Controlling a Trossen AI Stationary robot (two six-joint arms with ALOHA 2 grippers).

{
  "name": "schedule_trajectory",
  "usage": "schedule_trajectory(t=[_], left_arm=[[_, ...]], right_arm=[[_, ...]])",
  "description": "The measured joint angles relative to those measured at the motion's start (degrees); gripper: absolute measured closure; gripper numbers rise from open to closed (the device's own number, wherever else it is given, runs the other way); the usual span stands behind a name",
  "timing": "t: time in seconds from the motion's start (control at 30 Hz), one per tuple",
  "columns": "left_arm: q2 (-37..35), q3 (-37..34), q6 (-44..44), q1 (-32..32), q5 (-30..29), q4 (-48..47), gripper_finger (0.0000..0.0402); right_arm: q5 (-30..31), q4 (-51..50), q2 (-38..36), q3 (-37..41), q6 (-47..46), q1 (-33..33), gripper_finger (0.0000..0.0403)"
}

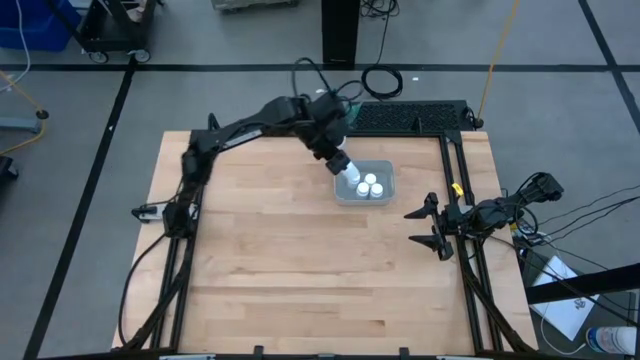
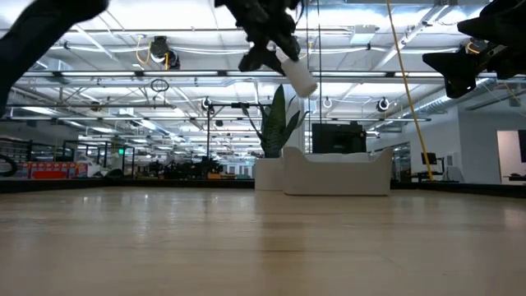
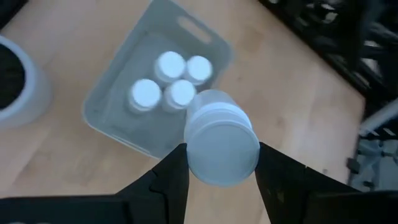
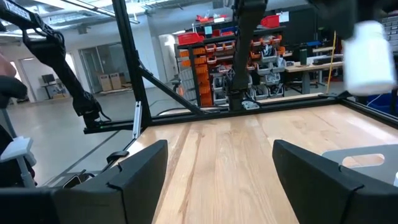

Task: Pick and place pill bottles into a basket
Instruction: Put the white pill bottle into the gray bin

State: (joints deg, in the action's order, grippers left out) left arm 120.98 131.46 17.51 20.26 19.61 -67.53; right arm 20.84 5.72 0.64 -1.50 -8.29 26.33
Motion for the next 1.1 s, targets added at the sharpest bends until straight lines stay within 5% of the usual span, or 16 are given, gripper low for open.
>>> schedule_trajectory(t=[0.47, 0.67, 1.1], left_arm=[[9.3, 1.4, -5.8, -3.4, -12.5, -4.2, 0.0236], [9.4, 0.2, -7.4, -5.4, -22.7, -3.5, 0.0239], [13.1, 0.2, -7.4, -5.8, -19.6, -3.1, 0.0239]], right_arm=[[0.0, 0.0, 0.0, 0.0, 0.0, 0.0, 0.0121], [0.0, 0.0, 0.0, 0.0, 0.0, 0.0, 0.0117], [0.0, 0.0, 0.0, 0.0, 0.0, 0.0, 0.0117]])
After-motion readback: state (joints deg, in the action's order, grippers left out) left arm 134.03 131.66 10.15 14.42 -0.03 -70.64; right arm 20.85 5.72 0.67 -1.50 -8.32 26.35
